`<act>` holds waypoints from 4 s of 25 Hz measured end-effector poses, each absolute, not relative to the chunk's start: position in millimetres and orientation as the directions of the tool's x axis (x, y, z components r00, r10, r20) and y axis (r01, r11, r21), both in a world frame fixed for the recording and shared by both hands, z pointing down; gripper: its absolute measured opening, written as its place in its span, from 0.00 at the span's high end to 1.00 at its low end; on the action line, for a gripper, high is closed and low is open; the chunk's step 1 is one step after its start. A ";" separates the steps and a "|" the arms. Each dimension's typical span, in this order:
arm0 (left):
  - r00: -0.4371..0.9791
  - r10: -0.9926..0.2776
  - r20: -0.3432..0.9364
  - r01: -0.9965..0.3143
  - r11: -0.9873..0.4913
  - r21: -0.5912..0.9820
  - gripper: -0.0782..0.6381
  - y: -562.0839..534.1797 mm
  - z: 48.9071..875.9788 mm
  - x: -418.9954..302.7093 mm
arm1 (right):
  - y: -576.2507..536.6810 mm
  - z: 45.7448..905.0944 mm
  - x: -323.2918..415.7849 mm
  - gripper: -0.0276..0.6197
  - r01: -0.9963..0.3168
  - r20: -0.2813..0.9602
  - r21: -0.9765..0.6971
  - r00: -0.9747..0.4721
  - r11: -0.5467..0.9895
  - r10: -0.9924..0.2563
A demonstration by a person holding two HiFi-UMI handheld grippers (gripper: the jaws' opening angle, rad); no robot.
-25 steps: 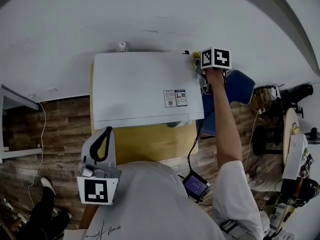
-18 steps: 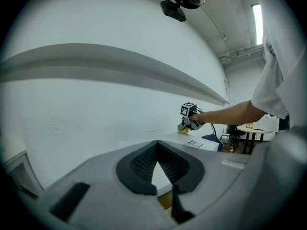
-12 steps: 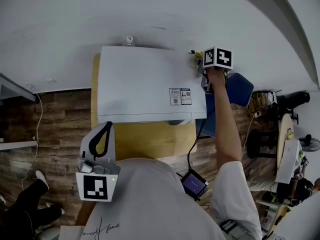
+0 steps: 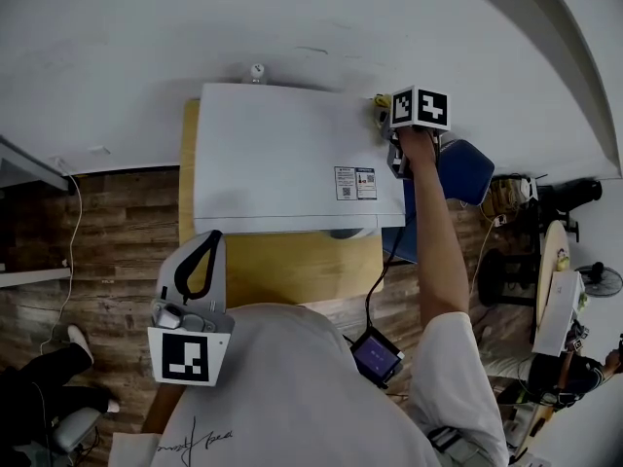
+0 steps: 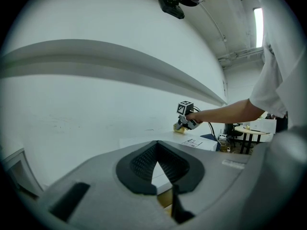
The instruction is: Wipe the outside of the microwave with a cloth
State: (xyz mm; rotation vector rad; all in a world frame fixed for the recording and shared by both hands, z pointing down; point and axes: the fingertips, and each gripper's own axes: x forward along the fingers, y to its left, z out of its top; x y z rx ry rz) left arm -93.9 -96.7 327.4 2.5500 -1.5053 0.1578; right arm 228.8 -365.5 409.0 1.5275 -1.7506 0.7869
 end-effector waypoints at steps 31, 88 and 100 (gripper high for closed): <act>0.474 -0.864 0.170 -0.880 -0.464 0.099 0.90 -93.6 326.0 -101.9 | -364.7 411.3 119.5 0.78 -0.955 0.800 -0.085 -0.235 0.283 -0.553; 0.428 -0.887 0.173 -0.904 -0.424 0.058 0.90 -66.3 319.5 -108.8 | -312.2 366.7 -50.2 0.78 -0.727 0.637 -0.426 -0.664 0.539 -0.392; 0.520 -0.836 0.174 -0.854 -0.516 0.070 0.90 -75.5 319.4 -44.5 | -318.2 356.0 108.2 0.78 -0.832 0.655 -0.395 -0.552 0.389 -0.516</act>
